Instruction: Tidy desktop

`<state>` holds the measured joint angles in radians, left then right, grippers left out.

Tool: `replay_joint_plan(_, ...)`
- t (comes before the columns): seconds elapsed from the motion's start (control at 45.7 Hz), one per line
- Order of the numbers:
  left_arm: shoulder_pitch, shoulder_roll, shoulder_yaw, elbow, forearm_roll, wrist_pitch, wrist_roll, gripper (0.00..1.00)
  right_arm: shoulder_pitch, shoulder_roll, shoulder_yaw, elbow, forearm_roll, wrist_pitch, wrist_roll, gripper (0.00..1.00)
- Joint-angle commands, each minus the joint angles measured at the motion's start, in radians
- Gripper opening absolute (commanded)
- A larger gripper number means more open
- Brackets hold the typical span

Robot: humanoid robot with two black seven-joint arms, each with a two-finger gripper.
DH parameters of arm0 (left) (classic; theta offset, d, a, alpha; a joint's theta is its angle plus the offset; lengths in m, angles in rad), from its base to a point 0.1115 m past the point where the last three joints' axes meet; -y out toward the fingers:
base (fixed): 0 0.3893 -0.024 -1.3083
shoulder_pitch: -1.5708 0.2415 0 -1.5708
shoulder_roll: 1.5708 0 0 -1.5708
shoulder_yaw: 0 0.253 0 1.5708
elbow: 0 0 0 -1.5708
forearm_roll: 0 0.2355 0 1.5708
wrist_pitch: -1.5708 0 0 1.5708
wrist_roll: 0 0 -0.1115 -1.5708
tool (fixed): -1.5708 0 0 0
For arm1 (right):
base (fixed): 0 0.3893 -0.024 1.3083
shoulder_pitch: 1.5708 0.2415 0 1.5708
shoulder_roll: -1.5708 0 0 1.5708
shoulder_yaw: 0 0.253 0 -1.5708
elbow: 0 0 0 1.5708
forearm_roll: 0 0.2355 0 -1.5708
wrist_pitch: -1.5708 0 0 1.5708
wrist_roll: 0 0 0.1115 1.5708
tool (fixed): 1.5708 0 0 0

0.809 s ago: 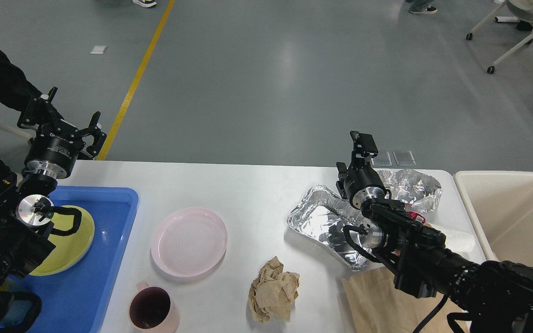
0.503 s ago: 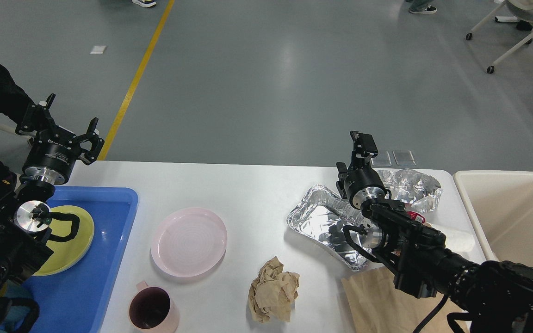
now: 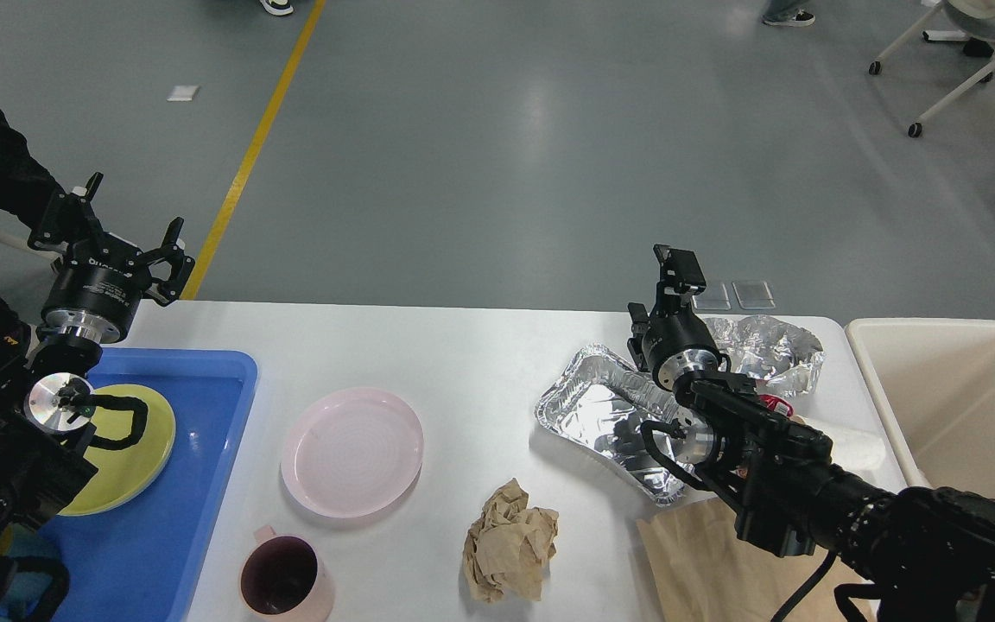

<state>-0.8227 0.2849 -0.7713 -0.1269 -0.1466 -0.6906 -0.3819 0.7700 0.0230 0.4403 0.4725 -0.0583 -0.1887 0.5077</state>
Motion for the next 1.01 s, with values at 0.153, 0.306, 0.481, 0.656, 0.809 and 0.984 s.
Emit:
replay_joint_plan(0.153,-0.044,0.083,0.347,0.004,0.012,-0.004,0.049,0.96,0.000,0.000,0.000,0.000,0.000,0.000,0.000,1.00)
replay_joint_plan(0.306,-0.118,0.151,0.746,0.003,0.042,-0.017,0.165,0.96,0.000,0.000,0.000,0.000,0.000,0.000,0.000,1.00)
replay_joint_plan(0.481,-0.208,0.189,1.001,0.001,0.119,-0.104,0.394,0.96,0.000,0.000,0.000,0.000,0.000,0.000,0.000,1.00)
replay_joint_plan(0.656,-0.303,0.192,1.052,0.001,0.127,-0.113,0.570,0.96,0.000,0.000,0.000,0.000,0.000,0.000,0.000,1.00)
replay_joint_plan(0.809,-0.358,0.189,1.081,0.003,0.136,-0.112,0.598,0.96,0.000,0.000,0.000,0.000,0.000,0.000,0.000,1.00)
replay_joint_plan(0.984,-0.426,0.168,1.345,-0.008,0.246,-0.173,0.583,0.96,0.000,0.000,0.000,0.000,0.000,0.000,0.000,1.00)
